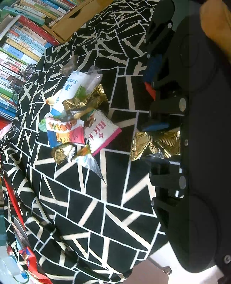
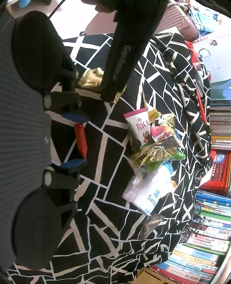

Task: Collect trash
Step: 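Grasp the gold candy wrapper with the left gripper while the right grasps the red stick, then carry the gold wrapper and red stick in both grippers over the black bin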

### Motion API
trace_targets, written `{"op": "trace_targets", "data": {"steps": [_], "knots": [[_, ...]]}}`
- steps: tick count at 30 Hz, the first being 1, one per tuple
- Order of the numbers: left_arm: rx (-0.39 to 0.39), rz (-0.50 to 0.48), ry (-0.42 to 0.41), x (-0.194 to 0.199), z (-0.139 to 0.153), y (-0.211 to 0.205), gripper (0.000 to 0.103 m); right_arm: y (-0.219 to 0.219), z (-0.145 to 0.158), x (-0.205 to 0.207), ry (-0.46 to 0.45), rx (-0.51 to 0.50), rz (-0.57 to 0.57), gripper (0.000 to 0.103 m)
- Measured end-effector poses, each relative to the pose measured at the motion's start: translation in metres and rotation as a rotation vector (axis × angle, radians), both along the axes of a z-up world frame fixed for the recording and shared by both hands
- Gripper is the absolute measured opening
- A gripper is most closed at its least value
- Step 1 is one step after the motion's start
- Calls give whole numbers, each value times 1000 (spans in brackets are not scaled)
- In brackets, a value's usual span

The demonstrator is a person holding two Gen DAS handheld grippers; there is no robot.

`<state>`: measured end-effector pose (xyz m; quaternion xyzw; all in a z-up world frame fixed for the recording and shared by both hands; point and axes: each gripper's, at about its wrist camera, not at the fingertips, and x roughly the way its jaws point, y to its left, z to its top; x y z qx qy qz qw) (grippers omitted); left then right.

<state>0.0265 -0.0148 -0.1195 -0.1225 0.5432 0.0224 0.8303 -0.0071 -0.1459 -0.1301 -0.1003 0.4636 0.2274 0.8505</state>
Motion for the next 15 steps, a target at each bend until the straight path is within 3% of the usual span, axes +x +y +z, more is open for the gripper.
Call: {"op": "trace_targets", "data": {"steps": [15], "knots": [[3, 7, 18, -54, 1, 20, 29, 15, 9, -37, -5, -30, -7, 50]]}}
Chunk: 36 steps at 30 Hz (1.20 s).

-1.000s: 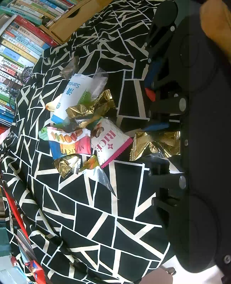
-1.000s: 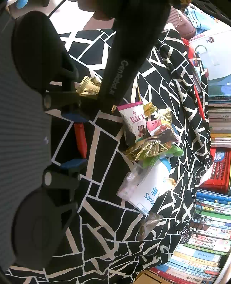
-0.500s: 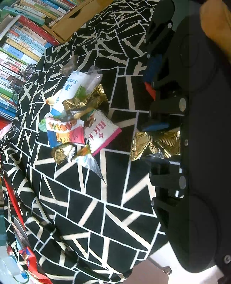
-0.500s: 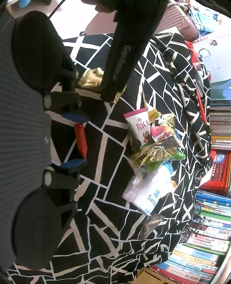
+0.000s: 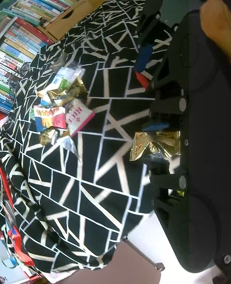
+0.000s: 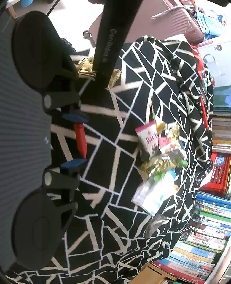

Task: Collect trash
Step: 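Carry the gold wrapper and red stick in both grippers over the black bin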

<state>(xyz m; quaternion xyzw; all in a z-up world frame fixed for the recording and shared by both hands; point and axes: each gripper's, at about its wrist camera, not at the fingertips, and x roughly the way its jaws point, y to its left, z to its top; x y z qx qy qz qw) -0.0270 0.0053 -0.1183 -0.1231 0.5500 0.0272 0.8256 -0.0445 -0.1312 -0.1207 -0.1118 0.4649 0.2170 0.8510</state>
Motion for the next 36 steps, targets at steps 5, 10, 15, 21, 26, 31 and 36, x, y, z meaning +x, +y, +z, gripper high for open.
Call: {"op": "trace_targets", "data": {"steps": [5, 10, 15, 21, 26, 31, 36], "knots": [[2, 1, 1, -26, 3, 12, 29, 13, 8, -22, -8, -3, 10, 50], [3, 11, 6, -60, 9, 30, 29, 25, 18, -48, -26, -8, 7, 50], [11, 2, 14, -97, 16, 48, 29, 40, 26, -82, -33, 3, -13, 50], [14, -5, 11, -146, 25, 69, 29, 62, 30, -126, -28, 9, -21, 50], [16, -2, 20, -181, 22, 87, 29, 80, 29, -161, -21, 4, -12, 50], [12, -1, 41, -208, 14, 101, 29, 97, 24, -184, -7, -6, 6, 50], [9, 2, 76, -222, -1, 114, 29, 112, 17, -197, 6, -18, 30, 50]]}}
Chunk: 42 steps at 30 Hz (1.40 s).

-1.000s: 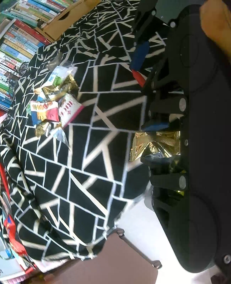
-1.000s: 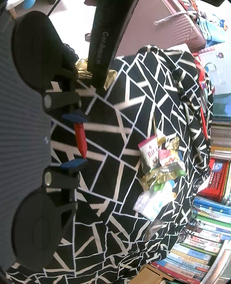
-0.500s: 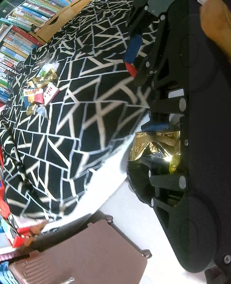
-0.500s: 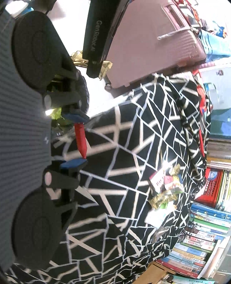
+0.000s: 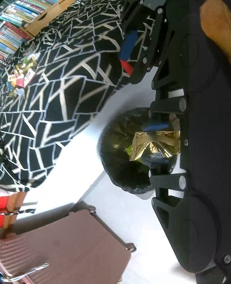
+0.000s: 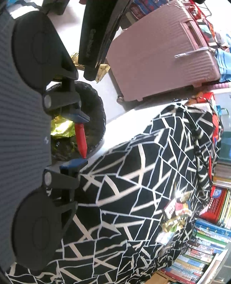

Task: Collect trash
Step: 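Carry the gold wrapper and red stick in both grippers over the black bin, then open both grippers to drop the gold wrapper and red stick into the bin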

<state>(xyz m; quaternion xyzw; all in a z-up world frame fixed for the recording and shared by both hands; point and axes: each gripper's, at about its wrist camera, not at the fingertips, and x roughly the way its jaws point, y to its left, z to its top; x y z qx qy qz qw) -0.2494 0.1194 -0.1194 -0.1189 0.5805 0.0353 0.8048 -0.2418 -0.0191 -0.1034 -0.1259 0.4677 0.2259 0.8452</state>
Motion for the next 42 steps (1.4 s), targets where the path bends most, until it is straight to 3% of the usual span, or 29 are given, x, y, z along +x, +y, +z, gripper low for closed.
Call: {"op": "trace_targets", "data": {"steps": [23, 37, 42], "knots": [[-48, 44, 51, -7, -49, 15, 30, 17, -16, 3, 14, -39, 57, 51], [-47, 71, 91, 10, -139, 24, 30, 21, -93, 24, 67, -78, 109, 54], [-34, 60, 86, 19, -162, 23, 34, 18, -120, 34, 77, -74, 120, 62]]}}
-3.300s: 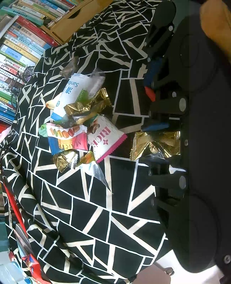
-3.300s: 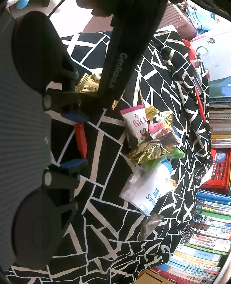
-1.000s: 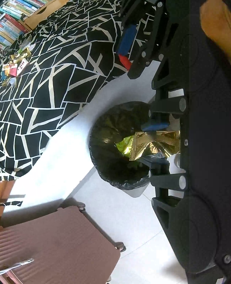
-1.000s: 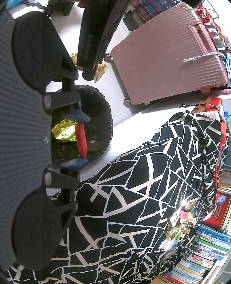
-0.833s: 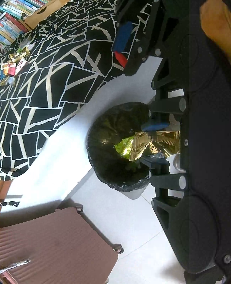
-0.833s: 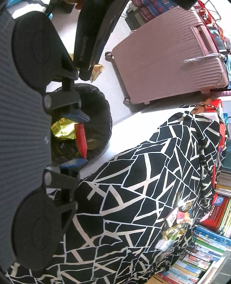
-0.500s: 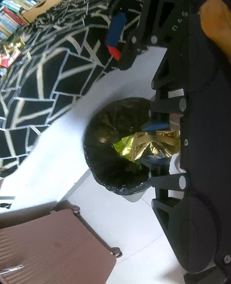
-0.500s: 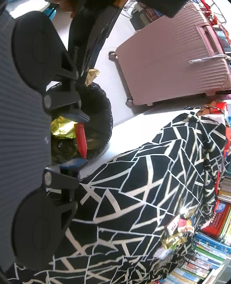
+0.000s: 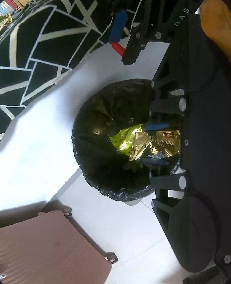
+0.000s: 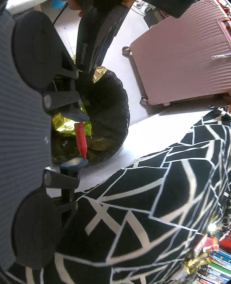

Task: Collect trash
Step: 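Open both grippers to drop the gold wrapper and red stick into the bin, then move both grippers back to the wrapper pile on the bed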

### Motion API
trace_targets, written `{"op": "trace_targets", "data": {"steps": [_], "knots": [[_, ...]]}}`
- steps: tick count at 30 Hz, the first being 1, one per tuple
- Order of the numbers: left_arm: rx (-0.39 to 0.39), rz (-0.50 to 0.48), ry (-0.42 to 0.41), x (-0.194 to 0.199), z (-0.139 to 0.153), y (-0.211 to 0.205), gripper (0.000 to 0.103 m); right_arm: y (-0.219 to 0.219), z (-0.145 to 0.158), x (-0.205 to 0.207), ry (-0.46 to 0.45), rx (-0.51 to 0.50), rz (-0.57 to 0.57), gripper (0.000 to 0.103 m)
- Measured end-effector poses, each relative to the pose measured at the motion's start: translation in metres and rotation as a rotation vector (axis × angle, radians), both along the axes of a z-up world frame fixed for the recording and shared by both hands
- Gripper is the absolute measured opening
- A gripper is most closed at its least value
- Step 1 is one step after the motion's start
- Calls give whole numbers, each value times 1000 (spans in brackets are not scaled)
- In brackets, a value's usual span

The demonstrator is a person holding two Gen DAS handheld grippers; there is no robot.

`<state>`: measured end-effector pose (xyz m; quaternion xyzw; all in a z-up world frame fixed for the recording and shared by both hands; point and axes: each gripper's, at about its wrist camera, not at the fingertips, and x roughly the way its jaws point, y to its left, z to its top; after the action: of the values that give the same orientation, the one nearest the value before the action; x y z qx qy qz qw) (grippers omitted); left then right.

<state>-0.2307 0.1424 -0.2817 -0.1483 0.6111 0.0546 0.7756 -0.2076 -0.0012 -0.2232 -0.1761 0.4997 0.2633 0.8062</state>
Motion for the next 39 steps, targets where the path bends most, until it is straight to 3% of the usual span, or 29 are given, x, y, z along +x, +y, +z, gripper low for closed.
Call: {"op": "trace_targets", "data": {"steps": [3, 7, 16, 22, 28, 33, 39], "knots": [[1, -12, -4, 4, -10, -1, 49, -1, -11, 5, 1, 2, -4, 74], [23, -28, -3, 6, -14, -5, 63, -5, -15, 9, -6, 11, -19, 81], [37, -12, -34, 7, 10, -3, 70, -4, 6, 8, -25, 33, -38, 82], [50, -7, -106, 8, 56, -2, 69, -8, 47, 3, -67, 65, -64, 83], [110, -78, -232, 18, 124, -15, 69, -27, 113, -1, -198, 79, -168, 83], [80, -104, -339, 51, 176, -31, 70, -55, 160, 13, -320, 92, -313, 82], [108, -190, -431, 99, 216, -73, 75, -97, 183, 54, -397, 118, -456, 82]]}}
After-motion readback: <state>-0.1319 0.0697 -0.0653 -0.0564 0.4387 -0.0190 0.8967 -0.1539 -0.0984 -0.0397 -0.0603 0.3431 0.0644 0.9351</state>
